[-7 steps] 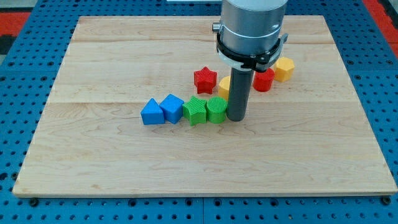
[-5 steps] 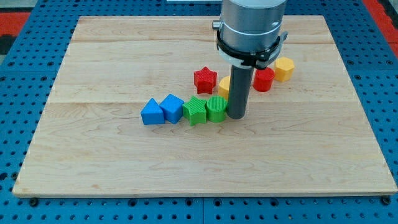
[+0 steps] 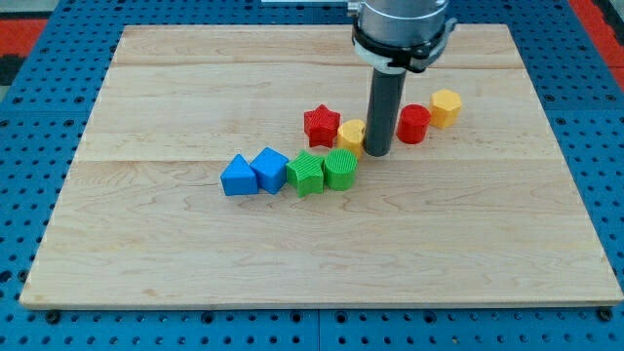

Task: Push the yellow heart at the center of the board

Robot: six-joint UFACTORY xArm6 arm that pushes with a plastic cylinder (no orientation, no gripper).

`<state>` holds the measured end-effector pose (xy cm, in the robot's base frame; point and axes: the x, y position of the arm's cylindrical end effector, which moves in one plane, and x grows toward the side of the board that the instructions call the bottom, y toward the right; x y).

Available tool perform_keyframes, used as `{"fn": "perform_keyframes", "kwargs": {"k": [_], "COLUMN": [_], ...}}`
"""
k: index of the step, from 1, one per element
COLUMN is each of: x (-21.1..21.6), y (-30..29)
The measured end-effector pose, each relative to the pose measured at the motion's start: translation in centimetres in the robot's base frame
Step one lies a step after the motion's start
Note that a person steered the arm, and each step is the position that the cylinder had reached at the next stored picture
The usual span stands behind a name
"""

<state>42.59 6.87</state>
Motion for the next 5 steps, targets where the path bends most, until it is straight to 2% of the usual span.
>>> {"fn": "perform_keyframes", "kwargs": {"k": [5], "x": [-3.5], "y": [-2.5]}}
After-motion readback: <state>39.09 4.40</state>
